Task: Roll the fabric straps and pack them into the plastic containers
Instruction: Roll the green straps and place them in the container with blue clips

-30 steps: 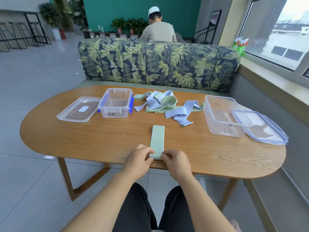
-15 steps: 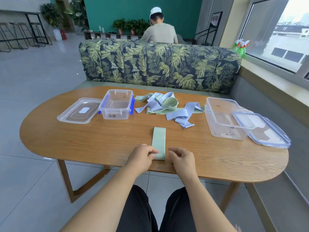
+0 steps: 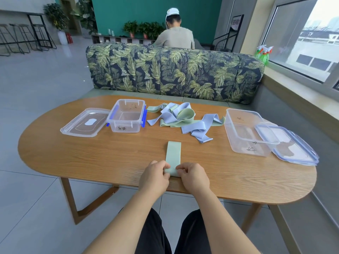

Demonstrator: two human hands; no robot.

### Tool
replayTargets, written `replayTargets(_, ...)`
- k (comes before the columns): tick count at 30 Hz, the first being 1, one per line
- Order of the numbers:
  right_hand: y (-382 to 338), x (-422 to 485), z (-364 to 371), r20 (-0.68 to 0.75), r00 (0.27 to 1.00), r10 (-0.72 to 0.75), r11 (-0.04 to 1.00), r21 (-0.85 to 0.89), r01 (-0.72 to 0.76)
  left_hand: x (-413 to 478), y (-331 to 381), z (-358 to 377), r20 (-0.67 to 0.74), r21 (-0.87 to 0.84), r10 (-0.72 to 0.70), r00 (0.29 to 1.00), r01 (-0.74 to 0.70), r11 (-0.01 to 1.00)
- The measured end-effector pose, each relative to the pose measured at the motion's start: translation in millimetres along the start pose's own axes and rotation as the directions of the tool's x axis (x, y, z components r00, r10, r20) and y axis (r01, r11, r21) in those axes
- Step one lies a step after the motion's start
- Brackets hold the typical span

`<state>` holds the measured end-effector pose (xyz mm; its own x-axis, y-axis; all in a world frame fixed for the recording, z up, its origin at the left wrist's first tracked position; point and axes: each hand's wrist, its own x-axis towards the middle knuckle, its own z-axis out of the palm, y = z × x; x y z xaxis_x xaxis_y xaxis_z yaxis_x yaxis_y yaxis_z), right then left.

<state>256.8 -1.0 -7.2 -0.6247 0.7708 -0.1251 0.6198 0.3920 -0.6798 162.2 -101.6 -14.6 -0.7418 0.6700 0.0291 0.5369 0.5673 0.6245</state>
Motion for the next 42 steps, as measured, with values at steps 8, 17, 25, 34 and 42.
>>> replayTargets(8,3.9,7.6,-1.4,0.057,0.998,0.036,0.989,0.138,-0.044,10.7,4.4,-5.7,0.027,0.013,-0.041,0.999,0.04,0.999)
replayTargets(17,9.5,2.4,3.5,-0.01,0.998,0.068,0.973,0.222,-0.064,24.6,4.6,-13.3,0.127,-0.043,-0.094,0.987,0.1,0.994)
replayTargets(25,2.1,20.0,-2.9,0.082,0.978,0.193,0.95,0.234,-0.207,19.2,-0.4,-5.0,0.021,-0.291,-0.204,0.979,0.201,0.935)
replayTargets(34,-1.4,29.6,-12.0,0.158,0.962,0.225,0.924,0.279,-0.262,22.9,3.4,-0.8,-0.016,-0.246,-0.201,0.979,0.191,0.95)
replayTargets(42,11.3,24.1,0.4,0.037,0.969,0.244,0.886,0.397,-0.238,38.2,7.3,-10.1,0.072,-0.2,-0.231,0.97,0.241,0.95)
